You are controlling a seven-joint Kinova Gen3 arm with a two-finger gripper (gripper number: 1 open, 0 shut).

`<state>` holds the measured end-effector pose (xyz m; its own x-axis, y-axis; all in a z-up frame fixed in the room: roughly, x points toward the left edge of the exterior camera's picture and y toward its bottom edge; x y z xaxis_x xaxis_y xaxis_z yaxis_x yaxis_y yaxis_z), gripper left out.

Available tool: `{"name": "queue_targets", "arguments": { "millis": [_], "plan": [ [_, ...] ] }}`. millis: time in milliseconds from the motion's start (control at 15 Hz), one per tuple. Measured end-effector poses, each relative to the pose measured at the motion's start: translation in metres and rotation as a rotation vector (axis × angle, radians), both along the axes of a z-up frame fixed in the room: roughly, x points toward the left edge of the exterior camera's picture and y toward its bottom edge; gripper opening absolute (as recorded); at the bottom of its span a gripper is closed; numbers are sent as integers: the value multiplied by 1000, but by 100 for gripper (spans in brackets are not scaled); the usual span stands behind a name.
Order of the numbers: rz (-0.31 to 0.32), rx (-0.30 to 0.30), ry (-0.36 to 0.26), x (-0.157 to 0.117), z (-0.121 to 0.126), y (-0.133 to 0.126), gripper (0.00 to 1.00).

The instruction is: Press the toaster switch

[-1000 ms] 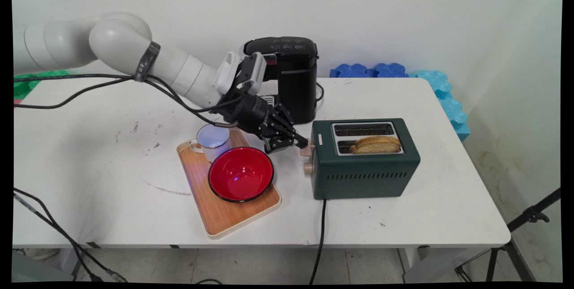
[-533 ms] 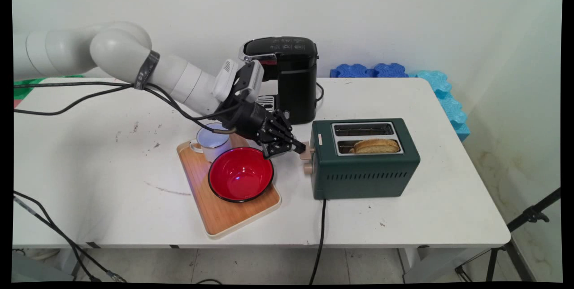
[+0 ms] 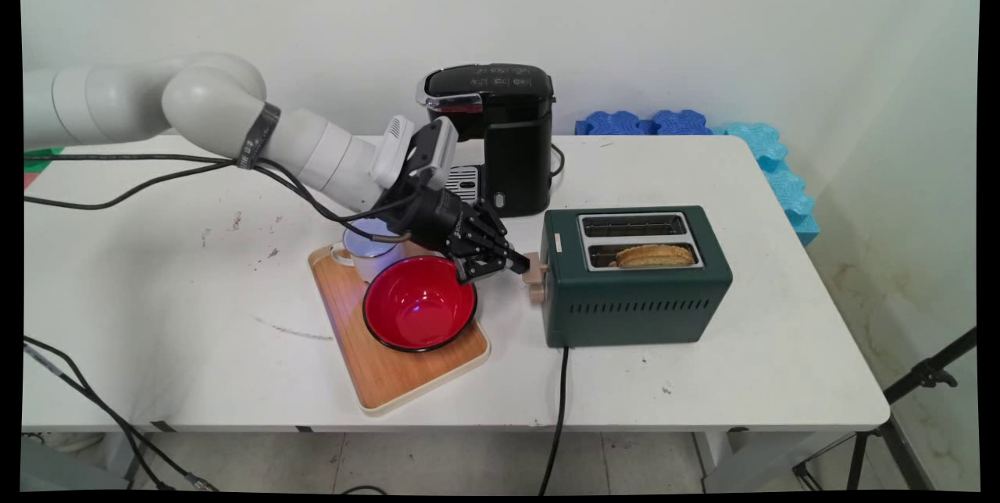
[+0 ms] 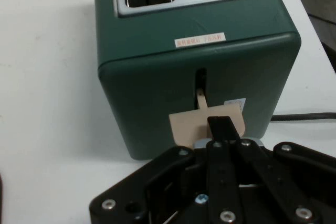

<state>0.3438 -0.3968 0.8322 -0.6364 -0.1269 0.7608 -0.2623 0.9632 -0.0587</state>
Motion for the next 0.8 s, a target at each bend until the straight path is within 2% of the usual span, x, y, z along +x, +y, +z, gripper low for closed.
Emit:
{"name": "queue_targets", "arguments": {
  "millis": [800],
  "plan": [
    [5, -1, -1, 3, -15, -1, 0]
  ]
}}
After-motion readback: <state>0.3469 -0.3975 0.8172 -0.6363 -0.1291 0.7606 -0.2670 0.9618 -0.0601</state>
